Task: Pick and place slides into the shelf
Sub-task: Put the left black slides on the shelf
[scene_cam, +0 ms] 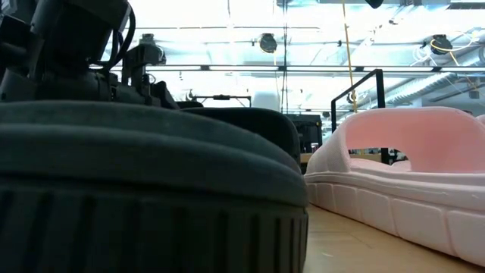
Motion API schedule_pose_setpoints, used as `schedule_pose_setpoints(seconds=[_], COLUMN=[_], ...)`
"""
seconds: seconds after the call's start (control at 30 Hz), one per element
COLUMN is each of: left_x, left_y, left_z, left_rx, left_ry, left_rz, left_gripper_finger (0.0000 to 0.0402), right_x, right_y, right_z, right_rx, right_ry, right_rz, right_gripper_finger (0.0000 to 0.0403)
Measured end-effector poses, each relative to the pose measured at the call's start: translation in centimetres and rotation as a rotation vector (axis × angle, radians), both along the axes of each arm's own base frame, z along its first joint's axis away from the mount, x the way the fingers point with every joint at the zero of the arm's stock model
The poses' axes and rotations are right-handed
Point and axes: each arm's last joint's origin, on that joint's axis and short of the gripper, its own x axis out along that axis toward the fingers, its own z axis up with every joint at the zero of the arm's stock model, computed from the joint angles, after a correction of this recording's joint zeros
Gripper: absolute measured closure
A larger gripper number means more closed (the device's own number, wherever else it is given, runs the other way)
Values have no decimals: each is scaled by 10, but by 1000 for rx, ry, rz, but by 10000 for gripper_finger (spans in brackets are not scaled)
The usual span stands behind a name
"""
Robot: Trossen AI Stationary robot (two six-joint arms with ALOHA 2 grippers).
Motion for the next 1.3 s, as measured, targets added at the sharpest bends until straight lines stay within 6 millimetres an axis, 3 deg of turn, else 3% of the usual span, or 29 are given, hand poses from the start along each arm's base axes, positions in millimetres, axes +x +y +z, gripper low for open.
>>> schedule_pose_setpoints(seconds=[0.9, 1.3], left_x=[2, 2], left_y=[-5, -5], left_z=[9, 9], left_rx=[-2, 38], left_ry=[-18, 51], left_rz=[-30, -46], left_gripper_finger=[329, 329], right_x=[1, 1], right_y=[0, 0], right_z=[1, 2], right_rx=[29, 33], right_ry=[-18, -22], right_rz=[-16, -20], right_gripper_finger=[360, 360])
